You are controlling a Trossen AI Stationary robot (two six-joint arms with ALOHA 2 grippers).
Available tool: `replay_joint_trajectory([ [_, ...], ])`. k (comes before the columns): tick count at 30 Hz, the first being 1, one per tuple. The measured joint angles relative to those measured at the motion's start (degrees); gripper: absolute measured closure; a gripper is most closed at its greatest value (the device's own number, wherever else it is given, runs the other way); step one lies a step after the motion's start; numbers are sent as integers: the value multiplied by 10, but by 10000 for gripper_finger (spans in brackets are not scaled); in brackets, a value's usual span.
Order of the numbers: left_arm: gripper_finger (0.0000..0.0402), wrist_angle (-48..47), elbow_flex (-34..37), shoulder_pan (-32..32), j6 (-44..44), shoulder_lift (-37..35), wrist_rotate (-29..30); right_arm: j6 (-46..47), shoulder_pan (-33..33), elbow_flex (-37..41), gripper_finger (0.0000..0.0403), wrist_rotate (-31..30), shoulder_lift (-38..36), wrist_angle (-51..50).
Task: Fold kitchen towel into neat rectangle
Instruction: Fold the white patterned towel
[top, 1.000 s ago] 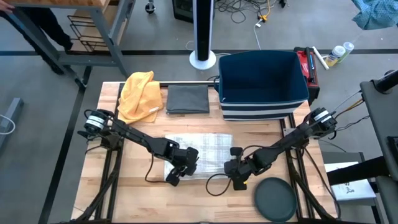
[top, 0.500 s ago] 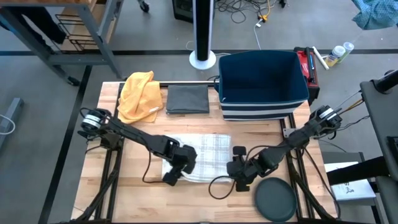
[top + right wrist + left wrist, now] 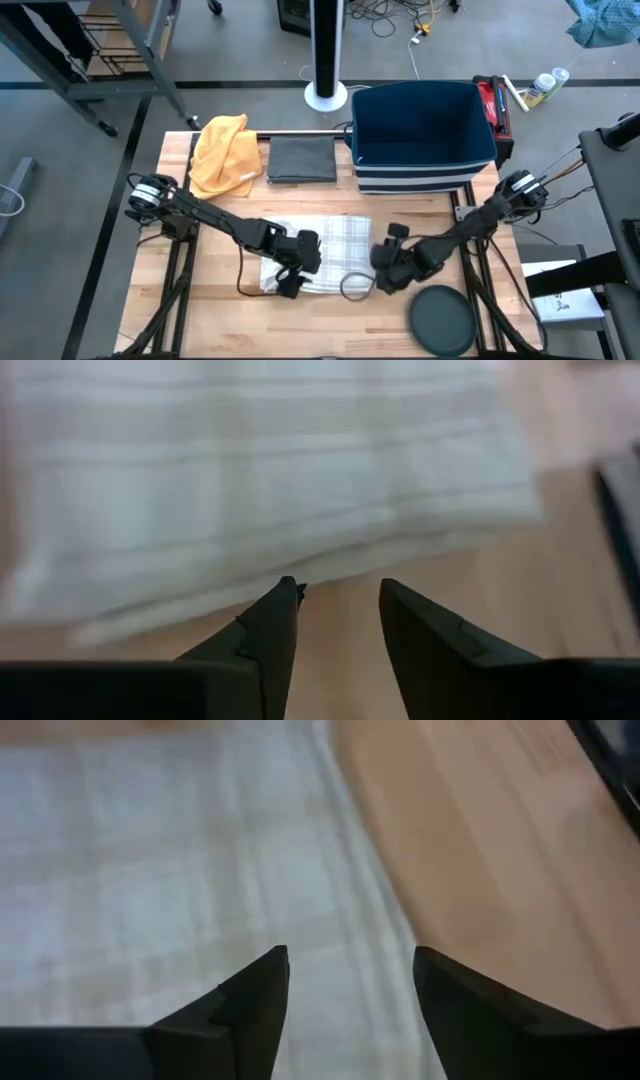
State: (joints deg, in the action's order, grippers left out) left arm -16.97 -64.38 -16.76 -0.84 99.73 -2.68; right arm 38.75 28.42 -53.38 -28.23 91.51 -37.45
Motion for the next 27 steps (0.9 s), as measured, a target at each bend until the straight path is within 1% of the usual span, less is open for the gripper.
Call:
replay_joint_trajectory([
  [3,205,16,7,0,-8,1,34,50,-45,16,285,22,-4,5],
  [6,214,24,12,-3,-34,2,52,111,-69,38,297,8,-43,28],
  [8,219,26,19,-10,-58,2,53,127,-81,68,302,7,-82,71],
  [10,223,32,30,-22,-82,2,67,144,-90,111,304,22,-120,127],
  [13,226,43,47,-48,-105,2,104,181,-95,183,301,48,-181,217],
  [16,226,61,57,-80,-125,2,154,237,-93,252,291,63,-220,295],
  [18,224,81,64,-99,-134,2,190,265,-87,288,281,60,-229,355],
  [20,224,98,69,-114,-138,2,218,272,-82,311,269,63,-228,422],
  [22,224,122,69,-124,-139,2,236,272,-83,322,254,62,-215,467],
  [24,224,139,69,-129,-139,2,247,273,-85,328,239,56,-198,481],
  [27,224,163,69,-131,-146,2,247,291,-93,332,221,38,-180,486],
])
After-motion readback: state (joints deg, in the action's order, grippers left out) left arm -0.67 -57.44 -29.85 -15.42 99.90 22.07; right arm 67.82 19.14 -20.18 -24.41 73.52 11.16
